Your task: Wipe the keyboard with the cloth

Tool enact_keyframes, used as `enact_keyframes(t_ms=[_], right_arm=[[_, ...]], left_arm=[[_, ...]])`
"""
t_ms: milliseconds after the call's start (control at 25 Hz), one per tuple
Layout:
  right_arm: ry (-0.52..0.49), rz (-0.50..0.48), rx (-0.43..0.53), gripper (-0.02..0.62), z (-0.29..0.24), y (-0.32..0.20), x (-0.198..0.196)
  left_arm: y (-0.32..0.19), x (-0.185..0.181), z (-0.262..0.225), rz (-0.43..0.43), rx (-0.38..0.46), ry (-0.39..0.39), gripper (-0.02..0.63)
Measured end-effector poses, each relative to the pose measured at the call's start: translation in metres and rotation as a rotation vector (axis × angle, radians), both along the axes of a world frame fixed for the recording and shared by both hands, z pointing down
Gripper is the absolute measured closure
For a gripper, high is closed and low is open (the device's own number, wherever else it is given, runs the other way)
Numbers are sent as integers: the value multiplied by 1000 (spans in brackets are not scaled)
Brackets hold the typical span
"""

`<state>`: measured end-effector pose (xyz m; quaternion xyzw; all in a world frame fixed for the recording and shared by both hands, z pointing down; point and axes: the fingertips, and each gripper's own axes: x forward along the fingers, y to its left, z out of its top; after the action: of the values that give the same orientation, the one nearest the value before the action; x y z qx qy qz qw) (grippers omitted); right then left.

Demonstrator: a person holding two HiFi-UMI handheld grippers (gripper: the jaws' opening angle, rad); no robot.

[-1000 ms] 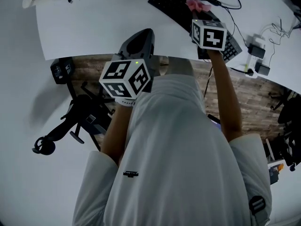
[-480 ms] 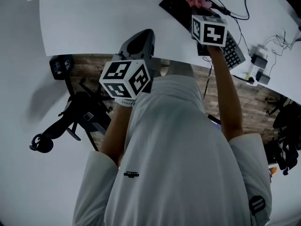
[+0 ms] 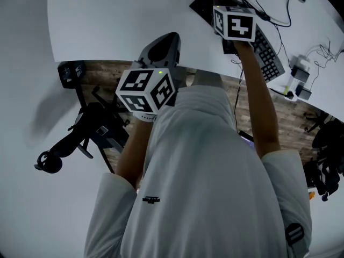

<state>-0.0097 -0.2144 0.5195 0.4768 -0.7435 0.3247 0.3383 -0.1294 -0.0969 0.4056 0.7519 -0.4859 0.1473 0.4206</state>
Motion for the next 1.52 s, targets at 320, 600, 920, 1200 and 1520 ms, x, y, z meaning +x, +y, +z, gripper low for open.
enact_keyframes(t_ms=[320, 600, 920, 1200, 1520], right_arm=[[-59, -46, 17, 565, 0, 4, -26], [-99, -66, 93, 565, -6, 13, -30], [-130, -6, 201, 565, -24, -6, -33], [-163, -19, 238, 565, -41, -8, -37], [-114, -10, 47, 565, 6, 17, -30]], left_arm=[[5, -4, 3, 3, -5, -4, 592], [11, -1, -1, 20, 4, -12, 592], [14, -10, -3, 4, 4, -20, 592], [16, -14, 1, -7, -4, -12, 592], [18, -8, 1, 3, -6, -8, 592]])
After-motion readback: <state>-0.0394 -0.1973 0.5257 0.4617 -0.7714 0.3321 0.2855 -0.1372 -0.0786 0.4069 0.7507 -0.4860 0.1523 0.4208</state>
